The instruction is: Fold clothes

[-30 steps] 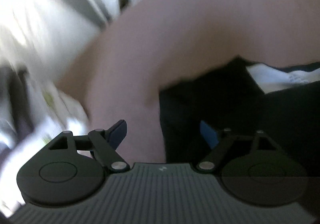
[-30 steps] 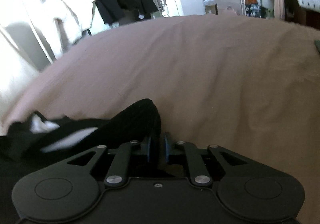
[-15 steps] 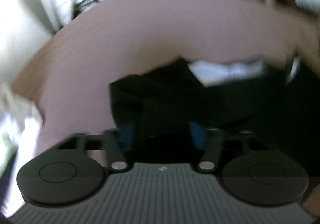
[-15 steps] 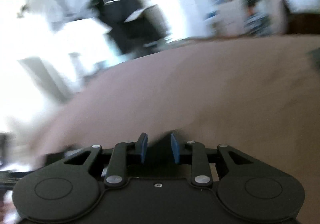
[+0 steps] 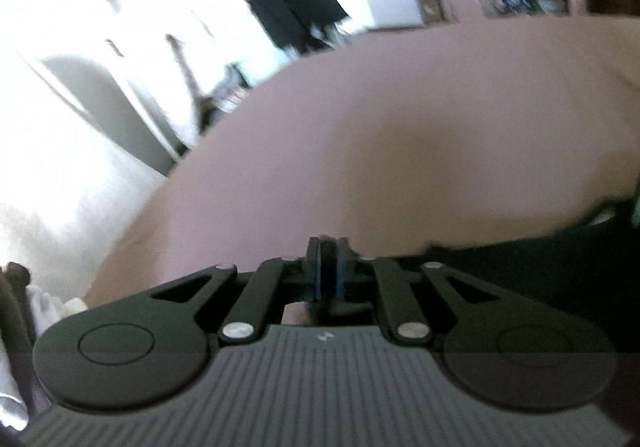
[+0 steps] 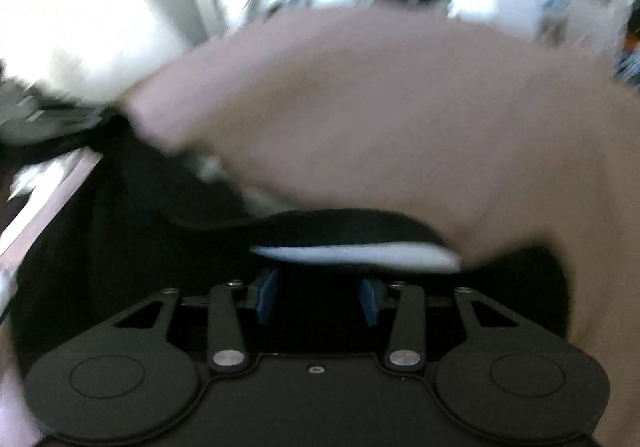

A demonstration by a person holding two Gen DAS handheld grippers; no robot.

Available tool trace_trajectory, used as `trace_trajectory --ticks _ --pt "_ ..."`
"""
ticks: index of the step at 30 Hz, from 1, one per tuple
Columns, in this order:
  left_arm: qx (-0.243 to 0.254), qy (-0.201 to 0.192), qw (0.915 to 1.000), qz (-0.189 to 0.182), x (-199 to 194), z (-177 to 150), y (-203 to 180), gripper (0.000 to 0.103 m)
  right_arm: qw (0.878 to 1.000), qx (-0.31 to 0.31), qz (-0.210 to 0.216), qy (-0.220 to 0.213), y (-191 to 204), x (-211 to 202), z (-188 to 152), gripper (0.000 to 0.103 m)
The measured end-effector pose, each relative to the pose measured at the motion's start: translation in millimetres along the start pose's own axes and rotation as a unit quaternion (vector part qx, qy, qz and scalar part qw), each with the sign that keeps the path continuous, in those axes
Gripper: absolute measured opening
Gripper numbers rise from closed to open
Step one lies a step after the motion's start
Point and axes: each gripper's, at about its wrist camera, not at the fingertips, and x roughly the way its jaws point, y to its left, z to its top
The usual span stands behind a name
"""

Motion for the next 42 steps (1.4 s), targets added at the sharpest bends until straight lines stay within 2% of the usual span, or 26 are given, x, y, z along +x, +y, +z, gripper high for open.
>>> trace_trajectory --ticks 1,2,6,8,11,13,16,18,21,24,28,31,33,34,35,36,37,38,40,42 --pt "-0.012 0.003 0.9998 0.019 -1 1 4 0.014 1.0 0.002 -0.019 -0.021 0 1 4 0.047" --pt "-0.026 0.011 0.9994 0.019 -2 0 9 0.016 0.999 0.008 -0.035 -0.035 -2 -1 9 0.047" --pt "-0.086 0.057 0.9945 -0.022 -8 -17 31 0.032 0.997 0.035 -0.056 -0.035 -12 -30 11 0.047" --pt "-0.107 0.084 0.9894 -0.05 -13 -36 39 0.034 0.997 0.048 -0.057 -0.032 -14 -55 3 0.049" --pt "-0.092 0.11 0.9881 -0.056 -15 -67 41 0.042 0.995 0.088 -0.031 -0.041 -25 -101 -28 0.06" --pt "-0.078 0.121 0.988 -0.057 -20 -85 38 0.043 0.992 0.122 -0.016 -0.034 -35 -118 -42 0.061" --pt "-0.049 0.117 0.9902 -0.059 -39 -106 25 0.043 0.988 0.157 0.0 -0.004 -40 -132 -64 0.061" --pt "-0.031 0.11 0.9912 -0.067 -44 -108 19 0.043 0.983 0.182 0.006 0.016 -36 -137 -73 0.061" --pt "-0.031 0.102 0.99 -0.092 -58 -112 21 0.043 0.978 0.204 0.015 0.049 -23 -146 -85 0.064" --pt "-0.04 0.097 0.9868 -0.123 -77 -117 38 0.043 0.98 0.182 -0.001 0.082 -3 -154 -97 0.066" --pt "-0.045 0.097 0.9829 -0.15 -82 -129 49 0.043 0.987 0.106 -0.026 0.119 25 -146 -105 0.066" --pt "-0.07 0.106 0.9762 -0.176 -78 -133 56 0.043 0.985 0.051 -0.044 0.159 38 -131 -119 0.065" --pt "-0.093 0.113 0.9699 -0.194 -73 -137 62 0.044 0.985 0.01 -0.073 0.157 49 -118 -122 0.065" --pt "-0.105 0.115 0.9668 -0.203 -70 -138 66 0.044 0.986 -0.011 -0.077 0.145 54 -114 -122 0.062" --pt "-0.115 0.115 0.964 -0.21 -67 -140 68 0.044 0.988 -0.031 -0.08 0.132 59 -112 -121 0.048" --pt "-0.124 0.114 0.9613 -0.218 -64 -142 70 0.044 0.988 -0.048 -0.079 0.122 63 -109 -120 0.04" --pt "-0.129 0.112 0.9587 -0.228 -61 -144 70 0.044 0.989 -0.064 -0.078 0.112 67 -106 -119 0.026" --pt "-0.128 0.11 0.9569 -0.236 -58 -145 69 0.044 0.988 -0.076 -0.084 0.107 71 -105 -119 0.019" --pt "-0.107 0.11 0.9577 -0.244 -59 -147 60 0.046 0.987 -0.097 -0.092 0.093 81 -111 -117 0.014" --pt "-0.071 0.103 0.9635 -0.237 -63 -149 47 0.052 0.986 -0.111 -0.099 0.076 89 -122 -114 0.013"
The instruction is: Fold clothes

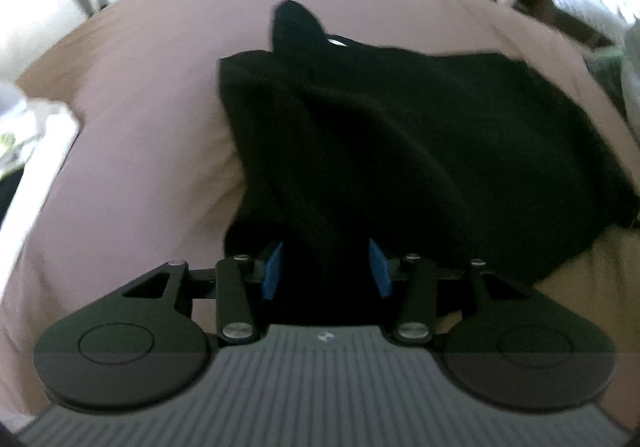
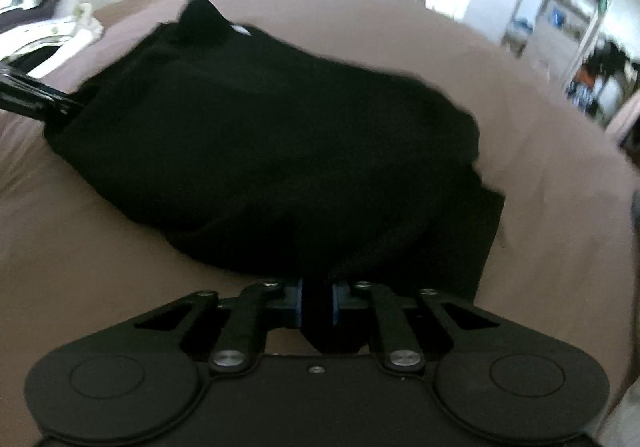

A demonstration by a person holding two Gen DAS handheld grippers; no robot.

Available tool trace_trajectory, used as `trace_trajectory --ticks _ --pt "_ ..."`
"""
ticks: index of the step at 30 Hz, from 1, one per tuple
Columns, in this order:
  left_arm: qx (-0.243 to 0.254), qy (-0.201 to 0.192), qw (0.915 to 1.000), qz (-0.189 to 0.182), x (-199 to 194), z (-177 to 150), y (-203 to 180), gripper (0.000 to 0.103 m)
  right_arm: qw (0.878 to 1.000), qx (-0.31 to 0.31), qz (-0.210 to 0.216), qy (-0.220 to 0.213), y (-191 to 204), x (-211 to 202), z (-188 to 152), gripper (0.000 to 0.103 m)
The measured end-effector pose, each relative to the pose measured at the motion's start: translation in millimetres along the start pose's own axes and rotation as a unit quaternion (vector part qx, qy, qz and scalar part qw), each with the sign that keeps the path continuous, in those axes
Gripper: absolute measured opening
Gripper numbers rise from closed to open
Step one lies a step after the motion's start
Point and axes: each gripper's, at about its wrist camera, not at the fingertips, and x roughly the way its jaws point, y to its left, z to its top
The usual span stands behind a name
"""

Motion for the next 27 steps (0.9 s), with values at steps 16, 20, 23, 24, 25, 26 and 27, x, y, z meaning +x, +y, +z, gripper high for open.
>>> trace_trajectory --ticks 16,20,23,24,25,26,27 --pt "0.007 0.043 0.9932 0.108 -6 9 8 0.003 0.985 0.003 -0.137 0.101 -4 4 -23 0.006" --pt "-0.01 0.01 0.9914 0.13 -34 14 14 0.003 0.979 0.017 -0.188 0.08 -9 -27 -17 0.0" --pt "-0.022 0.034 0.9924 0.117 -34 14 19 0.004 0.986 0.124 -0.102 0.047 -40 -40 -17 0.001" --pt "-0.018 0.049 0.9915 0.12 -29 13 19 0.008 0.981 0.178 -0.06 0.037 -56 -38 -18 0.006" --pt "-0.013 0.061 0.989 0.134 -25 12 19 0.008 0.973 0.228 -0.03 0.035 -70 -33 -22 0.019" --pt "-0.013 0.063 0.9851 0.16 -27 11 20 0.008 0.961 0.276 -0.002 0.034 -84 -28 -26 0.04" --pt "-0.014 0.06 0.98 0.189 -31 9 22 0.008 0.947 0.319 0.019 0.033 -93 -24 -32 0.047"
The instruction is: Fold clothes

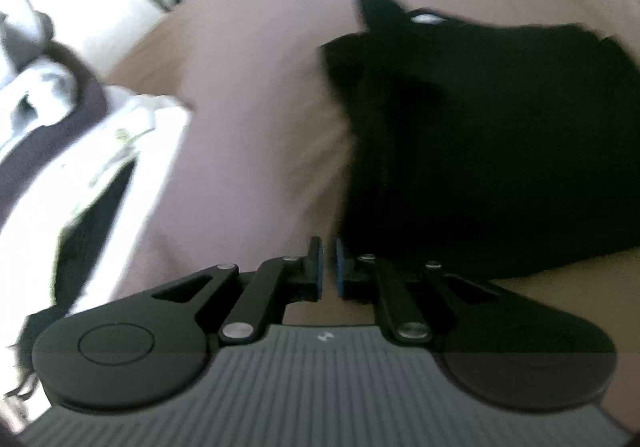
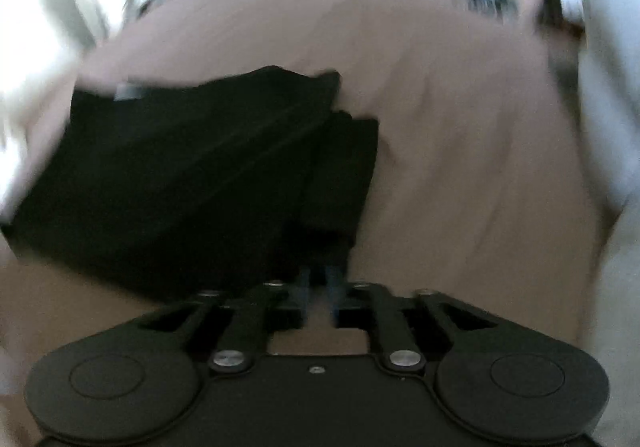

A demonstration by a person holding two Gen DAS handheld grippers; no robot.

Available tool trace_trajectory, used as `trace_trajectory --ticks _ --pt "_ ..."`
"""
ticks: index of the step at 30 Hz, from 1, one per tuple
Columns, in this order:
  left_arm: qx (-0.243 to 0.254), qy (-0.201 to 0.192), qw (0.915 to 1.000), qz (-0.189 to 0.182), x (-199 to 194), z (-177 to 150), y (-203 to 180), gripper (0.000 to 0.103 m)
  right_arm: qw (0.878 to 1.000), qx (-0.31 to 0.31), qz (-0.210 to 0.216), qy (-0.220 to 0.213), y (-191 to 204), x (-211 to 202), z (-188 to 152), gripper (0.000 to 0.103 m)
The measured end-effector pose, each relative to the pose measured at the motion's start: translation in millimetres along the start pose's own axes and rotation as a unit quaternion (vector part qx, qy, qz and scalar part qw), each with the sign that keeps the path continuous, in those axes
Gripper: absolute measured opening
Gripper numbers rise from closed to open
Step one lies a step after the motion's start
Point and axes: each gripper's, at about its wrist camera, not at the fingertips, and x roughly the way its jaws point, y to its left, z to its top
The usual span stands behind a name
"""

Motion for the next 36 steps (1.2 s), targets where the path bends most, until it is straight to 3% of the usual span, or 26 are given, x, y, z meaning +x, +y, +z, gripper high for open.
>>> trace_trajectory --ticks 2,5,6,7,9,10,12,14,15,16,17,20,23,24,26,29,30,32,33,36 --pt "-0.028 -0.038 0.9987 0.02 -11 4 11 0.009 0.996 0.076 0.053 0.009 -18 6 1 0.05" --pt "-0.064 -0.088 0.9933 -0.039 -24 19 20 0.022 0.979 0.155 0.128 0.024 -30 15 -7 0.059" --pt "-0.059 -0.094 0.9923 -0.056 -23 24 15 0.035 0.975 0.169 0.145 0.029 -31 18 -7 0.061" --pt "-0.05 -0.098 0.9914 -0.071 -20 29 8 0.043 0.972 0.177 0.153 0.032 -29 22 -7 0.063" --pt "-0.02 -0.101 0.9905 -0.091 -11 35 -10 0.044 0.974 0.167 0.148 0.035 -24 28 -5 0.064" --pt "0.001 -0.102 0.9912 -0.085 -4 38 -21 0.044 0.976 0.161 0.144 0.036 -21 32 -4 0.065" --pt "0.046 -0.104 0.9923 -0.051 10 44 -42 0.044 0.978 0.15 0.138 0.039 -16 39 -3 0.065" --pt "0.089 -0.112 0.9893 0.029 29 48 -59 0.043 0.983 0.13 0.124 0.038 -10 42 -4 0.065" --pt "0.104 -0.114 0.9865 0.054 38 50 -64 0.035 0.986 0.115 0.112 0.035 -5 41 -6 0.065" --pt "0.104 -0.106 0.9869 0.064 46 51 -63 0.014 0.989 0.099 0.102 0.028 -2 42 -5 0.065" --pt "0.098 -0.092 0.9886 0.068 54 52 -60 0.0 0.992 0.084 0.095 0.021 1 46 -1 0.065" --pt "0.062 -0.072 0.9891 0.112 65 54 -43 0.0 0.996 0.048 0.077 0.015 5 62 12 0.066" --pt "0.013 -0.07 0.9808 0.181 67 55 -21 0.0 0.996 0.052 0.071 0.014 4 70 19 0.06" --pt "-0.013 -0.07 0.984 0.163 62 57 -12 0.0 0.996 0.056 0.068 0.014 1 70 19 0.058" --pt "-0.067 -0.07 0.9921 0.079 46 60 4 0.001 0.996 0.065 0.064 0.015 -2 65 18 0.057" --pt "-0.054 -0.062 0.9966 -0.005 22 67 -10 0.007 0.995 0.086 0.043 0.015 -9 52 13 0.06" --pt "-0.04 -0.054 0.9974 -0.025 16 68 -20 0.015 0.995 0.09 0.036 0.014 -11 46 11 0.061" --pt "-0.014 -0.032 0.9968 -0.071 6 71 -40 0.029 0.995 0.1 0.02 0.013 -15 36 6 0.067" --pt "-0.007 -0.016 0.9947 -0.101 4 71 -48 0.034 0.992 0.118 0.037 0.018 -21 36 5 0.068" --pt "0.001 0.027 0.9858 -0.166 3 66 -66 0.034 0.979 0.176 0.098 0.036 -40 41 0 0.073"
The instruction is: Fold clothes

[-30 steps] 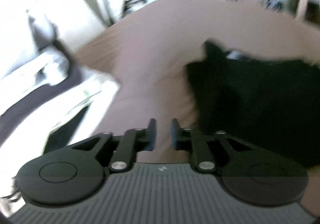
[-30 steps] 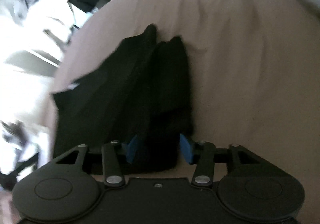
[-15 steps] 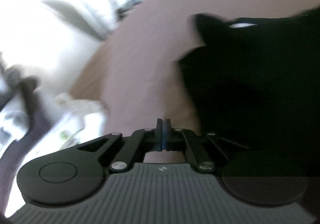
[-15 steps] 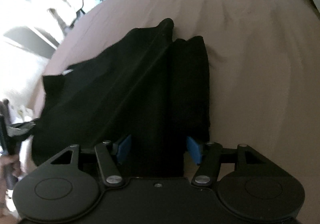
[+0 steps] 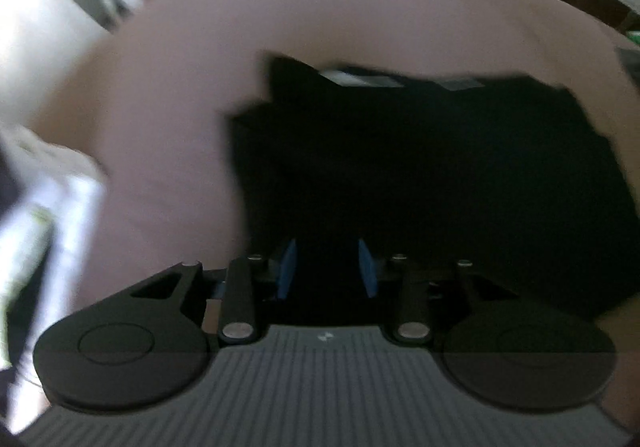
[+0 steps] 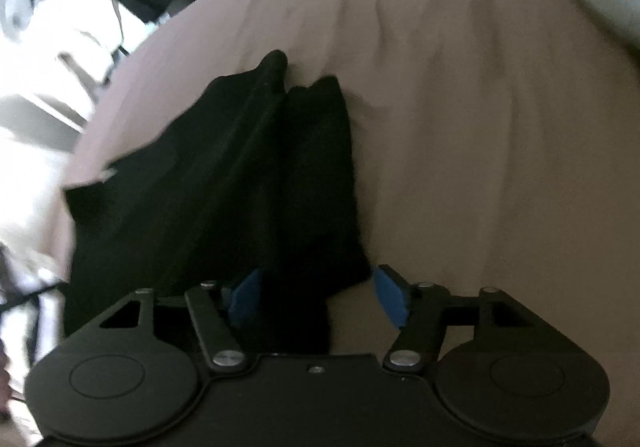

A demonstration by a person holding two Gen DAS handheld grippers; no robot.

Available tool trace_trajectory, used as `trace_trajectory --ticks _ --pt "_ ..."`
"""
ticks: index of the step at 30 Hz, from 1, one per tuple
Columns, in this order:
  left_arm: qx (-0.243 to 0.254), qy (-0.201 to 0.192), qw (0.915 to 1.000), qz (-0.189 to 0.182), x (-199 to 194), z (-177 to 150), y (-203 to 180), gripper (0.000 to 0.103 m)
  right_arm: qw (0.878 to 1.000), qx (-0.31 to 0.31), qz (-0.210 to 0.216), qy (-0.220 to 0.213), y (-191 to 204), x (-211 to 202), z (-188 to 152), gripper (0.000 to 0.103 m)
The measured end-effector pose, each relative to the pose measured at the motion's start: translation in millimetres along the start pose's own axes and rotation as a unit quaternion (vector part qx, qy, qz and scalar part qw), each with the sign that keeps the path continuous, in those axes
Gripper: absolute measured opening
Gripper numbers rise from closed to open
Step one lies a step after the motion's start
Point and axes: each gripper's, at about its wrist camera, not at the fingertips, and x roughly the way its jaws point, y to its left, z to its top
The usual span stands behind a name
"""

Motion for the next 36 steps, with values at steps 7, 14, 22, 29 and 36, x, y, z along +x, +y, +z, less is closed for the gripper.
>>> trace_trajectory --ticks 7,14,22,29,36 --pt "0.05 -0.016 0.9986 -0.011 30 -22 -16 0.04 0.998 0.019 0.051 -0.017 -3 31 9 0.089" --pt "0.021 -0.034 0.999 -0.019 31 -33 -8 0.041 0.979 -0.17 0.033 -0.105 44 23 -1 0.026" --pt "-0.023 -0.041 0.9983 -0.035 12 -35 22 0.041 0.962 -0.229 -0.003 -0.151 76 -6 -17 0.024" --pt "-0.058 -0.059 0.9964 -0.021 -7 -40 51 0.042 0.965 -0.217 0.004 -0.15 108 -18 -12 0.022" --pt "-0.133 -0.088 0.985 -0.066 -24 -47 90 0.041 0.905 -0.385 0.061 -0.17 266 -46 -42 0.022"
